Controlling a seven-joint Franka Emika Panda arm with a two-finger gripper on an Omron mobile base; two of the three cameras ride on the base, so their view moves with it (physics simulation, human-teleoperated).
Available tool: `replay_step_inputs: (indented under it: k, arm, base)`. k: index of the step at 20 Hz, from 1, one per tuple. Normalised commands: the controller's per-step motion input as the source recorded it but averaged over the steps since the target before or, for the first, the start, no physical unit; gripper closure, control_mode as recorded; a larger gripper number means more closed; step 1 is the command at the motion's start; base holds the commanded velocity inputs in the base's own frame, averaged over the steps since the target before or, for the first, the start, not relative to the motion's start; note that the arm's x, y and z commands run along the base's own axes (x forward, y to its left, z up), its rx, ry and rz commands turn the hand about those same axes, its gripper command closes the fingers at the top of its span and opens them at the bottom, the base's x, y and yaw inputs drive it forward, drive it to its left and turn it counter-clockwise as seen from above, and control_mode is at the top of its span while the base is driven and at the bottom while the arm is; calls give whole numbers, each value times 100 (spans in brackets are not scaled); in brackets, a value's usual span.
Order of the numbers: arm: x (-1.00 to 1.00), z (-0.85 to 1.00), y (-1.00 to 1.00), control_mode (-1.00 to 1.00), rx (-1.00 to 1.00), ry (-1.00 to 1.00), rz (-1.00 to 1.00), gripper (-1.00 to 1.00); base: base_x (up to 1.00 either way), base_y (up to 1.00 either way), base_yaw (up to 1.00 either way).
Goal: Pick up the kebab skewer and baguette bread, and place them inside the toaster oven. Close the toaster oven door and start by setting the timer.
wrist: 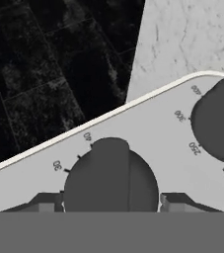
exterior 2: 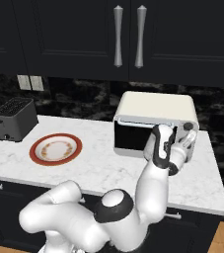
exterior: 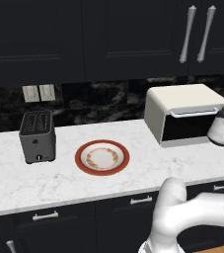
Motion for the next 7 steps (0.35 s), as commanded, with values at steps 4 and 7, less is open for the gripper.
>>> replay_step_inputs:
  k: [4, 7]
  arm:
    - [-37, 23, -36, -100, 56, 5, -5, 100]
    - [-26, 11, -35, -100, 58, 1, -1, 100]
  base:
    - [0, 0, 0]
    - [0, 0, 0]
